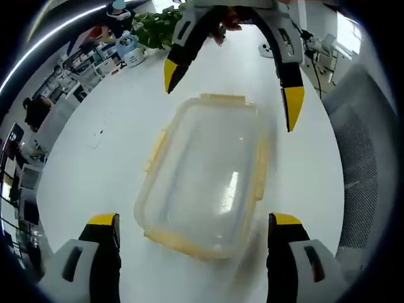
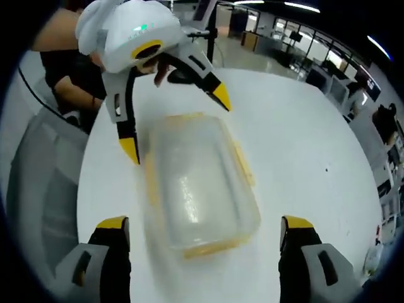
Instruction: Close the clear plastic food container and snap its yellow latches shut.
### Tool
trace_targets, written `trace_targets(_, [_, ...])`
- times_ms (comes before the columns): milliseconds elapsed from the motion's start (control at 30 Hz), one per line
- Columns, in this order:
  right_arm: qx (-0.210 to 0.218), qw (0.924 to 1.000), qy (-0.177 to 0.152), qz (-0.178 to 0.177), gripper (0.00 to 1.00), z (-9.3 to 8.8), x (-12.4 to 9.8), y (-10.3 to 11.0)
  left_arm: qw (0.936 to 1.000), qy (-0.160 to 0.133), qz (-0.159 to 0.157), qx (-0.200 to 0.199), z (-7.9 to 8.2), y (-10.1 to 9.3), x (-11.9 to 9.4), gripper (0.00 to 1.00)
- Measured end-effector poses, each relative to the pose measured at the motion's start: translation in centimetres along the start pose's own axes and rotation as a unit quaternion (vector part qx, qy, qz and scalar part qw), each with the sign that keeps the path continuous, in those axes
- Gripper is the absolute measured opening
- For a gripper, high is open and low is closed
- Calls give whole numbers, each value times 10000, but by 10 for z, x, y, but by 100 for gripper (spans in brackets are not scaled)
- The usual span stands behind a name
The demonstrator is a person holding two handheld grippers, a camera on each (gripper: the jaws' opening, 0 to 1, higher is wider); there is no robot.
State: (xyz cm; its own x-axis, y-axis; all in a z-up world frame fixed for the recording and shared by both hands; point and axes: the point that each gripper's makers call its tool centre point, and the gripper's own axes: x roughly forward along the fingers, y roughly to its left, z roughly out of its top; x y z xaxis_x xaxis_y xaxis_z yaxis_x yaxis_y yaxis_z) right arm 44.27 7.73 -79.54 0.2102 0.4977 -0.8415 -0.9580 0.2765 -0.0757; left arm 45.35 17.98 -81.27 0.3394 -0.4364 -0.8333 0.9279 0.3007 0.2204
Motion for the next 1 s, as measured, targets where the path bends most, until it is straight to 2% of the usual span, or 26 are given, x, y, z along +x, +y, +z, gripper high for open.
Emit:
trace_targets(200, [182,9995,-198,-136,100,1,-6,2,9988,-314,112,-358,4,-2,-10,99])
trace_targets(533, [449,9978,-428,-235,99,-3,-16,12,9990,-335,49,-298,0,-21,-18,99])
trace_targets(633, [508,9972,-459,-291,99,-6,-18,15,9984,-408,23,-394,-1,-26,-21,99])
trace_targets(833, [584,9955,-615,-416,99,-7,-23,20,9958,-619,121,-671,0,-31,-27,99])
trace_targets(1000, [612,9939,-727,-560,99,-7,-29,23,9946,-714,263,-711,-6,-36,-34,99])
